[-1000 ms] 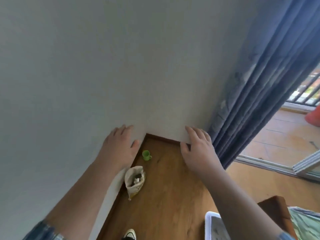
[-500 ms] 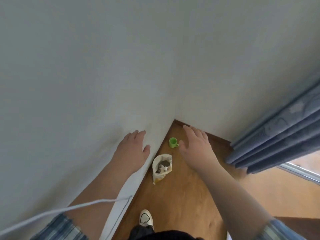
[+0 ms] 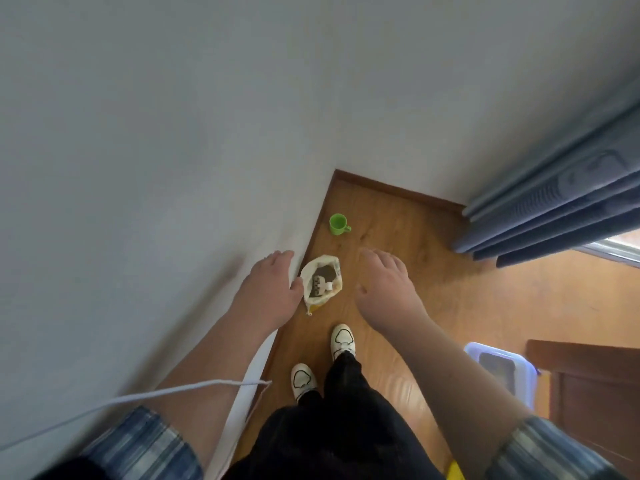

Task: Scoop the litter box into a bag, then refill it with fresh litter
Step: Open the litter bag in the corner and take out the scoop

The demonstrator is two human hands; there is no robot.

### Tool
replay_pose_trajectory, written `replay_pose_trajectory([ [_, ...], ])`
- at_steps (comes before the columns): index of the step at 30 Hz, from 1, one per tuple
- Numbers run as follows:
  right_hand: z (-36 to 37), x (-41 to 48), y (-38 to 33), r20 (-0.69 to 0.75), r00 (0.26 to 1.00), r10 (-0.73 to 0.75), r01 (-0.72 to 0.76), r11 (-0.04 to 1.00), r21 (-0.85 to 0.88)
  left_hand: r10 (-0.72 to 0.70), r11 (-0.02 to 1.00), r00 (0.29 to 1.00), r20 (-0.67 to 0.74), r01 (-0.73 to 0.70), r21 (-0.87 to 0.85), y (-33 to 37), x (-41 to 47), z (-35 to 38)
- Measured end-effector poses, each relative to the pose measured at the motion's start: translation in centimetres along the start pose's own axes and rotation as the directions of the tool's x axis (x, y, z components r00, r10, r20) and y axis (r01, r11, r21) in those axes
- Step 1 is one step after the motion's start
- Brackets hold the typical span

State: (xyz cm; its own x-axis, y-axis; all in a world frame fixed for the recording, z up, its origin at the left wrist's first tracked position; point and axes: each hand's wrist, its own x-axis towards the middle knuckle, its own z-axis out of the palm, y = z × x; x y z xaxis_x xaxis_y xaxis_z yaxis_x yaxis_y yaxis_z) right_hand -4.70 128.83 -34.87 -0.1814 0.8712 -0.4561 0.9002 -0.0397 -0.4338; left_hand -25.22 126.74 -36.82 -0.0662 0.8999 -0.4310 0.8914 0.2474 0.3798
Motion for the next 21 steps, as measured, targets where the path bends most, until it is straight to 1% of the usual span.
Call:
replay_pose_trajectory([
  [4, 3.3, 5.8, 3.0, 0.103, 0.994, 0.038, -0.039, 0.999, 0.013, -0.034, 0.999, 0.998, 0.054, 0.035, -0.011, -0.1, 5.2, 3.9],
  [8, 9.1, 13.0, 6.7, 0.175, 0.983, 0.053, -0.051, 0.999, -0.012, -0.078, 0.996, 0.989, 0.122, 0.082, -0.027, -1.8, 11.4, 10.9],
  [11, 15.0, 18.7, 10.1, 0.206, 0.978, 0.042, -0.039, 0.999, -0.019, -0.106, 0.994, 0.979, 0.176, 0.109, -0.006, -4.3, 16.3, 17.6],
  [15, 24.5, 25.8, 15.2, 0.233, 0.971, 0.063, -0.061, 0.998, -0.016, -0.132, 0.991, 0.965, 0.226, 0.135, 0.003, -8.2, 22.3, 27.4],
  [18, 32.0, 30.6, 18.1, 0.277, 0.961, 0.018, -0.005, 0.999, -0.048, -0.171, 0.983, 0.95, 0.261, 0.183, -0.02, -11.0, 26.2, 34.2],
  [21, 38.4, 34.4, 20.1, 0.296, 0.955, 0.004, 0.021, 0.997, -0.079, -0.199, 0.976, 0.947, 0.253, 0.214, -0.033, -13.5, 28.5, 39.7],
])
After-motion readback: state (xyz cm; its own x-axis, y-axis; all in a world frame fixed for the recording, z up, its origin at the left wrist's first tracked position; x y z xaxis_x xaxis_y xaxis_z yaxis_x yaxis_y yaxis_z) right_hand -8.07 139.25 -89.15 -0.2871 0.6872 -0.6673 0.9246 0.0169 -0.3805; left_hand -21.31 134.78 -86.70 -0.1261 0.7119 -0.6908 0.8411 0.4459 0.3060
